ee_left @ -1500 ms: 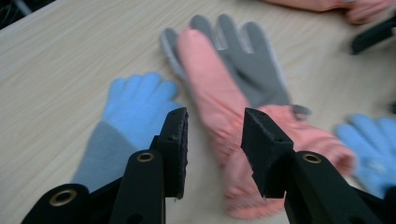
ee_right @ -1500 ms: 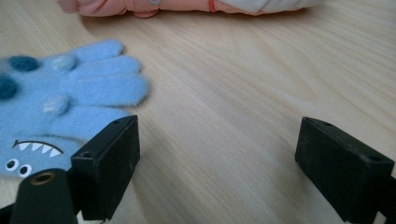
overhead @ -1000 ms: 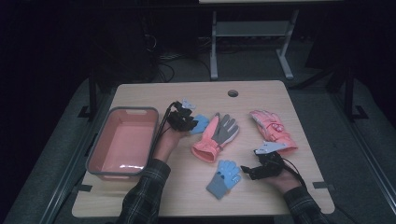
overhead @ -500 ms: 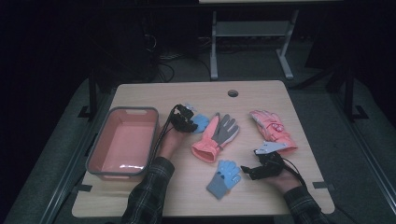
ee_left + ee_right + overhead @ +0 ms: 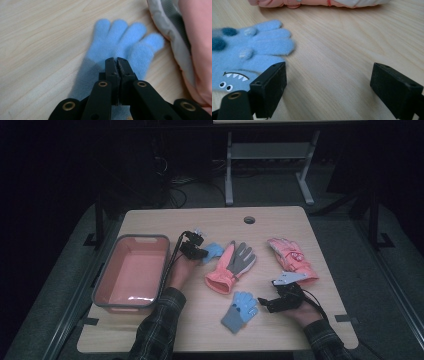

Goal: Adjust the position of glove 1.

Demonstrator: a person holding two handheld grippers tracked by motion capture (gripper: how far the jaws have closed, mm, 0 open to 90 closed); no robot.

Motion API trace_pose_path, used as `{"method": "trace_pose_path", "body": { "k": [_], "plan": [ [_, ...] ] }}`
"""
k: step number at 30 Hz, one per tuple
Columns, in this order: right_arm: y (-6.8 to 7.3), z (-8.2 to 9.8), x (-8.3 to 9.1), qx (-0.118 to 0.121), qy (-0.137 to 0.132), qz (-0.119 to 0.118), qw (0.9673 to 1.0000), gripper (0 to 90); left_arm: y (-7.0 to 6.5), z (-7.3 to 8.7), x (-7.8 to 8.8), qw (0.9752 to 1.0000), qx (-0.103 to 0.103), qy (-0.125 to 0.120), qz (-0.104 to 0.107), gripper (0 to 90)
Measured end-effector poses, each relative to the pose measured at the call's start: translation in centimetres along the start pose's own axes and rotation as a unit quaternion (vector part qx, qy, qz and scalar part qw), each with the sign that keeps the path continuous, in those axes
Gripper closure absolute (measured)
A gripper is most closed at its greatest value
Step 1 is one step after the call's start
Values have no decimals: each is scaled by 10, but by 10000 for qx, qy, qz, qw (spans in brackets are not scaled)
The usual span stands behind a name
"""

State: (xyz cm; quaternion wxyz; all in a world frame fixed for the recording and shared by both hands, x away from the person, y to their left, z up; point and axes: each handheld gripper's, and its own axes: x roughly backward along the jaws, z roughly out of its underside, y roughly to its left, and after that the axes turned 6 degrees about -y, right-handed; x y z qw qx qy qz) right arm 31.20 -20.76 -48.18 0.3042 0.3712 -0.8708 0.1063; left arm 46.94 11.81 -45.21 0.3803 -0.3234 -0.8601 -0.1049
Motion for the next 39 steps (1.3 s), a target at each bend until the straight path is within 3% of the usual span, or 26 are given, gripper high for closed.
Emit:
{"method": "trace_pose_path", "body": {
  "k": [9, 16, 26, 29, 35, 39],
  "plan": [
    [0, 0, 0, -1, -1, 0, 10000, 136, -2, -9, 23, 9996, 208, -181, -55, 895],
    [0, 0, 0, 4, -2, 0, 10000, 136, -8, -17, 50, 9992, 181, -351, 3, 895],
    [0, 0, 0, 3, 0, 0, 10000, 136, -22, -20, 81, 9985, 43, -437, 316, 895],
    [0, 0, 0, 8, 9, -11, 10000, 134, -26, -17, 90, 9975, 39, -451, 538, 894],
    [0, 0, 1, 27, 24, -4, 10000, 144, -31, -9, 102, 9961, 5, -484, 732, 894],
    [2, -2, 5, 61, 43, -29, 10000, 245, -35, -2, 107, 9953, -36, -507, 827, 895]
  ]
}}
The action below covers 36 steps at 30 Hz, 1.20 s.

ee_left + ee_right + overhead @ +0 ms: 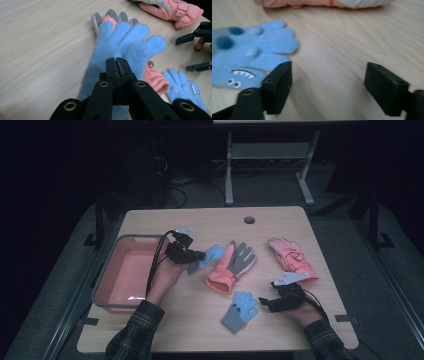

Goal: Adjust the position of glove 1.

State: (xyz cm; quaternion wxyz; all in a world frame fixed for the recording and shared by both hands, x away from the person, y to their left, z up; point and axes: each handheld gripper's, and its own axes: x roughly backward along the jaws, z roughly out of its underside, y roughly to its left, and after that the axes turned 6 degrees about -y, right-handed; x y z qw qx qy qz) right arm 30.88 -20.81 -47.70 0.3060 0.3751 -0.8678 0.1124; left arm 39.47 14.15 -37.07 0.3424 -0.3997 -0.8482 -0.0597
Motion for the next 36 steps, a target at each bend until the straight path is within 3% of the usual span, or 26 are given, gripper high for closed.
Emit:
{"method": "trace_pose_path", "body": {
  "k": [3, 5, 6, 8, 9, 11, 12, 21, 29, 36],
  "plan": [
    [7, -3, 9, 48, -137, -24, 9999, 413, -4, 3, 3, 10000, -10, -20, 67, 894],
    [11, -4, 14, 82, -208, -178, 9996, 554, -5, 4, 3, 9999, -18, -12, 100, 894],
    [11, -4, 14, 82, -208, -178, 9996, 554, -6, 5, 4, 9999, -41, -10, 118, 894],
    [18, -6, 17, 90, -174, -370, 9991, 670, -9, 7, 5, 9998, -79, -18, 167, 894],
    [23, -6, 19, 129, -198, -543, 9982, 784, -11, 9, 6, 9996, -108, -56, 268, 894],
    [27, -8, 19, 127, -189, -579, 9981, 836, -12, 9, 6, 9995, -94, -67, 293, 894],
    [34, -9, 21, 163, -217, -793, 9965, 900, -14, 9, 9, 9993, -169, -73, 322, 894],
    [67, -3, 14, 383, 7, -1760, 9836, 900, -20, 11, 13, 9989, -209, -144, 382, 894],
    [84, -8, -4, 558, 158, -2016, 9777, 900, -27, 14, 15, 9985, -312, -83, 451, 894],
    [94, -15, -16, 604, 180, -2133, 9750, 900, -33, 18, 14, 9980, -396, -7, 486, 894]
  ]
}}
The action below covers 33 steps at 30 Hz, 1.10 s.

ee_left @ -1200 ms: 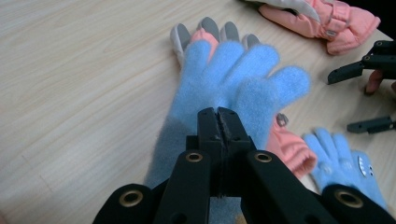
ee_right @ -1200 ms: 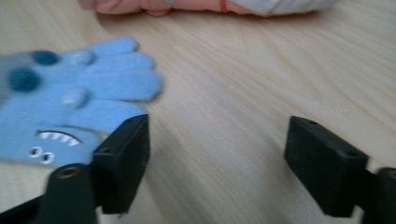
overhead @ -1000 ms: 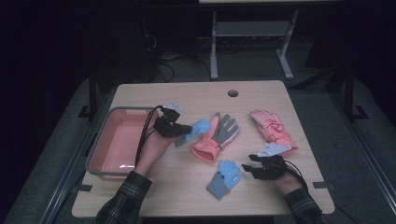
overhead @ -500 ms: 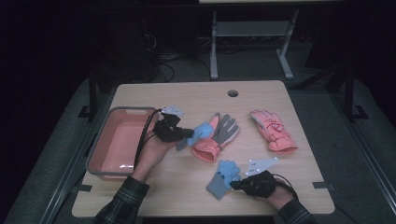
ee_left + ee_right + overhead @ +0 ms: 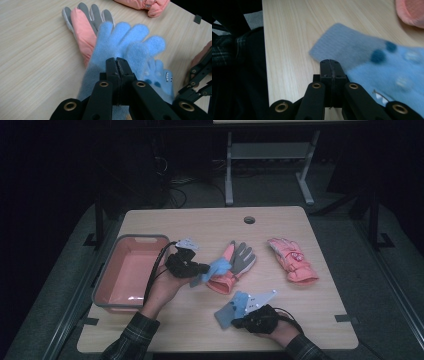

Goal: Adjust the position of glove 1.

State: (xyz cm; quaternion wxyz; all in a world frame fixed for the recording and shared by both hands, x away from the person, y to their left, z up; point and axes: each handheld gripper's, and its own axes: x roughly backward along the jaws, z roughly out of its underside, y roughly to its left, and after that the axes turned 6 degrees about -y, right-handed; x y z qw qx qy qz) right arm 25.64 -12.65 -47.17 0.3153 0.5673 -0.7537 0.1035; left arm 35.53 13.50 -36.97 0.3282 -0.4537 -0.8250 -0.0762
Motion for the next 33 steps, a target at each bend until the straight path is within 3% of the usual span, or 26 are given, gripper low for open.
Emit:
{"method": "trace_pose_path", "body": {
  "k": [6, 7, 9, 14, 17, 24, 29, 33],
  "plan": [
    [0, -9, -16, 8, 23, -69, 10000, 900, -5, 1, 1, 10000, -34, 31, 30, 894],
    [-1, -10, -17, 99, 19, -67, 9999, 900, -6, 2, 1, 10000, -8, 24, 42, 894],
    [0, -13, -14, 38, -51, -74, 10000, 900, -9, 2, 0, 10000, -58, 34, 47, 894],
    [-12, -8, 11, -42, -309, 244, 9992, 845, -17, 3, -3, 9998, -93, 109, 101, 894],
    [-24, -1, 31, -184, -389, 558, 9975, 794, -26, 4, -10, 9996, -125, 176, 193, 894],
    [-59, 18, 65, -571, -525, 1223, 9895, 712, -45, 6, -25, 9983, -261, 426, 309, 894],
    [-72, 26, 74, -707, -563, 1435, 9855, 698, -57, 10, -38, 9970, -305, 601, 389, 894],
    [-74, 27, 75, -682, -572, 1447, 9855, 695, -66, 15, -51, 9958, -313, 756, 401, 894]
  ]
}}
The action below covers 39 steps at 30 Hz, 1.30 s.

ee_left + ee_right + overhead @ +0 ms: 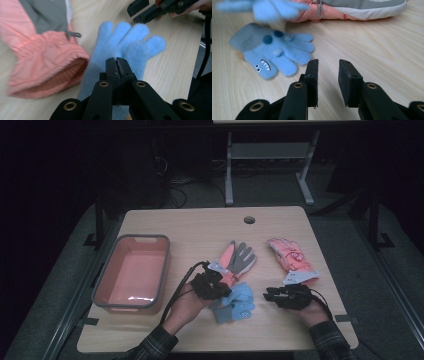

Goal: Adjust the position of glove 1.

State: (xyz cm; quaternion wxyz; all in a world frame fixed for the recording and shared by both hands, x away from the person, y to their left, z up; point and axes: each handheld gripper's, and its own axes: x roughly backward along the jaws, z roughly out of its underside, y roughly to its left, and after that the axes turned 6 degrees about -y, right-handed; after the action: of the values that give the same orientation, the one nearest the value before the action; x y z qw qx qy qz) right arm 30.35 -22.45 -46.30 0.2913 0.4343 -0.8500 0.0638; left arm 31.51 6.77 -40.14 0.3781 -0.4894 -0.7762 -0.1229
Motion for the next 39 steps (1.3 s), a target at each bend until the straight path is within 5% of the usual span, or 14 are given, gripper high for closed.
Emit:
{"method": "trace_pose_path", "body": {
  "k": [8, 11, 15, 24, 28, 34, 39],
  "plan": [
    [2, 0, -2, 6, 69, -26, 10000, 693, -6, 7, -26, 9996, 42, 271, -26, 884],
    [2, 0, -2, 33, 69, -45, 10000, 682, -6, 9, -30, 9995, -3, 300, -46, 809],
    [2, 1, -2, 5, 83, -55, 10000, 672, -6, 8, -26, 9999, 16, 154, -37, 686],
    [1, 3, -4, 5, 166, -94, 9998, 641, 7, 28, 13, 9995, -293, 23, -131, 614],
    [1, 4, -7, -7, 225, 40, 9997, 552, 5, 40, 21, 9986, -521, -20, -12, 599],
    [-1, 7, -11, 10, 314, 288, 9991, 417, -1, 47, 13, 9970, -759, 83, 89, 597],
    [0, 8, -12, 29, 285, 304, 9991, 397, -2, 49, 4, 9963, -832, 218, 56, 603]
  ]
}}
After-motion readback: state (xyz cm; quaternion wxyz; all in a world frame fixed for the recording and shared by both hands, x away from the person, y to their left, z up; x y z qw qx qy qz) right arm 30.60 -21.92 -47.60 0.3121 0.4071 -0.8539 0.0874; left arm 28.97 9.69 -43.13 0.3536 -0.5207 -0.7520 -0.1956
